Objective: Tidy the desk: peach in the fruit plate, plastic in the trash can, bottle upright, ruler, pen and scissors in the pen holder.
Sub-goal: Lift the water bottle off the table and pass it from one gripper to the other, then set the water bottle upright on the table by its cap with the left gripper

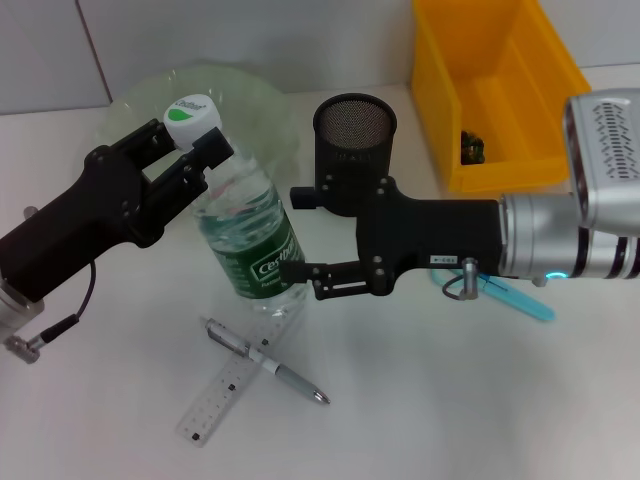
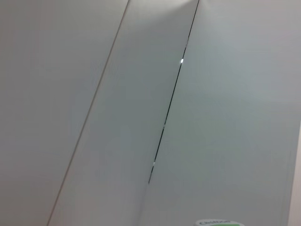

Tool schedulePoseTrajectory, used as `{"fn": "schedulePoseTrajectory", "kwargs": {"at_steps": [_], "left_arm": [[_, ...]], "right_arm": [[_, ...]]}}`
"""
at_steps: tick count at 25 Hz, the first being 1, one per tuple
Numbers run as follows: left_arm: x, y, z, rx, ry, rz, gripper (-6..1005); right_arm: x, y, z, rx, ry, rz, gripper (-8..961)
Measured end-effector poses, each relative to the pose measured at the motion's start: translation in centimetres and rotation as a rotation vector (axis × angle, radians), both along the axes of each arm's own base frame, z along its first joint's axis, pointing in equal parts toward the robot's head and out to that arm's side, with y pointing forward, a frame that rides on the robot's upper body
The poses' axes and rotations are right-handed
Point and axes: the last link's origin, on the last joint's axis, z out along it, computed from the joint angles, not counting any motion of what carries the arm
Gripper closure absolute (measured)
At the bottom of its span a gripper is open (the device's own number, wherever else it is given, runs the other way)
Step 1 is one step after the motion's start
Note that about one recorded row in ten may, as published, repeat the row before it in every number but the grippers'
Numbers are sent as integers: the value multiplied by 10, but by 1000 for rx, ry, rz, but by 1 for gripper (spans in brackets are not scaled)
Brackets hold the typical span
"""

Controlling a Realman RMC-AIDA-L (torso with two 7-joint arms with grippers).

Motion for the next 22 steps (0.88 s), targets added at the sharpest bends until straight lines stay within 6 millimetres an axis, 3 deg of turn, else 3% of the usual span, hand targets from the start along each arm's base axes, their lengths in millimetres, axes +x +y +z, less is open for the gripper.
{"fn": "schedulePoseTrajectory", "kwargs": {"at_steps": [7, 22], "left_arm": [[-4, 3, -2, 26, 29, 28, 567], [-27, 17, -6, 197, 192, 127, 567]], "right_arm": [[12, -4, 8, 32, 17, -46, 138], [51, 2, 48, 251, 121, -251, 138]]}}
